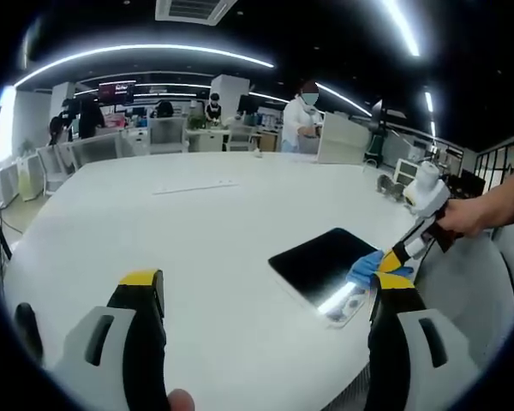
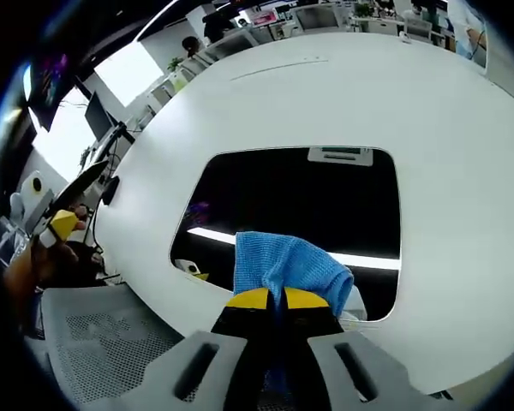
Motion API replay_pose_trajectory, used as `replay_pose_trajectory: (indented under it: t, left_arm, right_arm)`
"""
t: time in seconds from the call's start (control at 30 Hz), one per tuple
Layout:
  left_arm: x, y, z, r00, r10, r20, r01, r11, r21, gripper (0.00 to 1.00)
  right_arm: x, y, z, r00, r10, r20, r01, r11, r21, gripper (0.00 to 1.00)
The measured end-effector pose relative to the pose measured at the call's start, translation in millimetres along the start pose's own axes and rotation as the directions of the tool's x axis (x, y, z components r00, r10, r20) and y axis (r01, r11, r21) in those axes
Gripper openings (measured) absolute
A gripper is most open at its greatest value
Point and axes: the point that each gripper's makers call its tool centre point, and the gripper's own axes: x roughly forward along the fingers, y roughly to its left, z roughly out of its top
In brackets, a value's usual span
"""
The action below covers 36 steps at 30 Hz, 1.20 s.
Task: Wipe the mirror surface with the cleaning cloth until all visible marks leave the cleaned area.
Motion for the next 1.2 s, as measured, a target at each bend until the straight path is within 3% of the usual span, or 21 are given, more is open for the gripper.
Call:
replay_pose_trajectory:
  t: [0.33, 1.2]
  left_arm:
    - [2, -1.5, 1.2, 1.0, 0.001, -0.003, -0.001, 1.0, -0.002, 0.99]
    - [2, -1.1, 1.9, 1.0, 0.003, -0.008, -0.003, 1.0, 0.001, 0.99]
  right_arm:
    - [-1, -2, 1.0, 1.0, 0.008, -0.01, -0.008, 1.0, 0.001, 0.0]
    - [-17, -37, -3.0, 1.0, -0.025, -0.006, 0.025, 0.999, 0.044, 0.0]
